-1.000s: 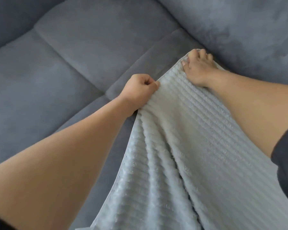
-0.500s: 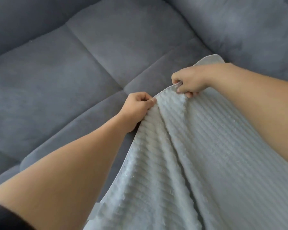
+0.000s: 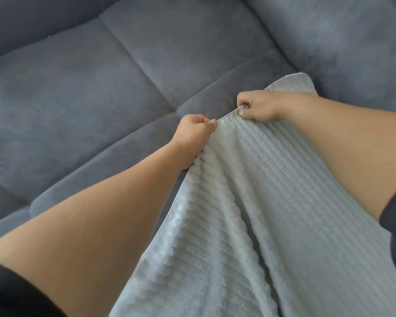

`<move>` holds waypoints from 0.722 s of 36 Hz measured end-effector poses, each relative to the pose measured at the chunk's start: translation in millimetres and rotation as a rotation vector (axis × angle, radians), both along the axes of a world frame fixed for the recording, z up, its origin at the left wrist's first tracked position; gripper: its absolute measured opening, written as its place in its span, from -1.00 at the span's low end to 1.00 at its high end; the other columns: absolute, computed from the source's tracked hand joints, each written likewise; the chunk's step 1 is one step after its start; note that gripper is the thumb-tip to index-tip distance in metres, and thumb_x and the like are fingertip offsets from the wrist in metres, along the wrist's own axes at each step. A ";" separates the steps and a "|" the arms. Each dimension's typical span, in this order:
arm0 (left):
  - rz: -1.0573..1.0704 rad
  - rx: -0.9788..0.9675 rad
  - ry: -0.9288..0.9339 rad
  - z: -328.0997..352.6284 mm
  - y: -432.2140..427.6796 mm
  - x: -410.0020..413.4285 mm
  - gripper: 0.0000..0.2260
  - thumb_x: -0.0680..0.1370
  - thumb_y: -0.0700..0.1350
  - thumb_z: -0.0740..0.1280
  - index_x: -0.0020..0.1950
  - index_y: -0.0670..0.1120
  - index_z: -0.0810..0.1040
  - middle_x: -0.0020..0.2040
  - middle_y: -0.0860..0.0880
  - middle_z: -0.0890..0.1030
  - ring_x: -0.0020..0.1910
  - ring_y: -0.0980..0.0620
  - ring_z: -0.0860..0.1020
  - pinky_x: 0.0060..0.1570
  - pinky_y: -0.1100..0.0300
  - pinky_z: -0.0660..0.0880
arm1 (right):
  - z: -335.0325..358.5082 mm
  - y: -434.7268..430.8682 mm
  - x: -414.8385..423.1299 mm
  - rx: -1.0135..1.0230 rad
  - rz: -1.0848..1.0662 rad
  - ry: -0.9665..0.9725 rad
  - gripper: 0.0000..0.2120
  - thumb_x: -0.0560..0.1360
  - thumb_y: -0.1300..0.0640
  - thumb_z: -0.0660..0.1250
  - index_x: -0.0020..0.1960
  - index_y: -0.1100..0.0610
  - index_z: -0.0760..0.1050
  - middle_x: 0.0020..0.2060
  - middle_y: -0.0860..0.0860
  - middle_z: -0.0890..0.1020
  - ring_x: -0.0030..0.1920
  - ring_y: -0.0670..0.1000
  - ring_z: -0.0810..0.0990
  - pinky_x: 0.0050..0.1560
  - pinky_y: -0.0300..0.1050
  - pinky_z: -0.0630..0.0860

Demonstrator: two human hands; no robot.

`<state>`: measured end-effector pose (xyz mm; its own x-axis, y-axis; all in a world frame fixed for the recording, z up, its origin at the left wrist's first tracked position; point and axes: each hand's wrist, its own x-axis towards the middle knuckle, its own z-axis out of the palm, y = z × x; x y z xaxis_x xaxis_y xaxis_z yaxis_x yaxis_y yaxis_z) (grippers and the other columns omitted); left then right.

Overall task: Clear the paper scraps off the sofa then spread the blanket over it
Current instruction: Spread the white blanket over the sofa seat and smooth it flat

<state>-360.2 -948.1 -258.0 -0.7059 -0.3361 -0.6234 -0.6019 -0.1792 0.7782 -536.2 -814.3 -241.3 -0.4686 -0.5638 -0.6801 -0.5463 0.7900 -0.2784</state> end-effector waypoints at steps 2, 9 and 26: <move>-0.129 -0.048 -0.037 7.2 -0.4 8.8 -0.76 0.58 0.01 0.40 -0.21 -0.09 0.58 -0.34 -0.01 0.58 -0.40 0.02 0.52 -0.36 0.18 0.50 | -4.1 -0.1 3.2 0.018 -0.018 0.013 -0.83 0.62 0.05 0.22 -0.14 0.01 0.35 -0.21 -0.01 0.49 -0.19 0.04 0.44 -0.12 -0.01 0.37; -0.208 -0.071 -0.160 22.1 -2.5 81.7 -0.82 0.62 -0.02 0.33 -0.14 -0.05 0.58 -0.33 0.07 0.57 -0.38 0.06 0.51 -0.37 0.23 0.46 | -7.3 1.5 14.5 0.036 -0.085 0.043 -0.86 0.65 0.00 0.13 -0.09 -0.05 0.28 -0.19 0.05 0.52 -0.22 0.06 0.46 -0.23 0.00 0.33; -0.236 -0.406 -0.051 -14.7 -49.7 74.6 -0.76 0.59 -0.10 0.36 -0.28 -0.03 0.48 -0.60 0.16 0.41 -0.65 0.20 0.34 -0.63 0.33 0.29 | 56.0 -67.7 60.4 0.454 0.246 0.107 -0.78 0.47 0.23 0.17 -0.17 0.24 0.59 -0.59 0.04 0.59 -0.42 0.13 0.52 -0.25 -0.05 0.47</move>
<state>-285.6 -997.8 -272.8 -0.7641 -0.3942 -0.5107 -0.6290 0.2795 0.7254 -475.8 -882.1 -185.3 -0.4398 -0.3260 -0.8368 -0.7375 0.6629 0.1294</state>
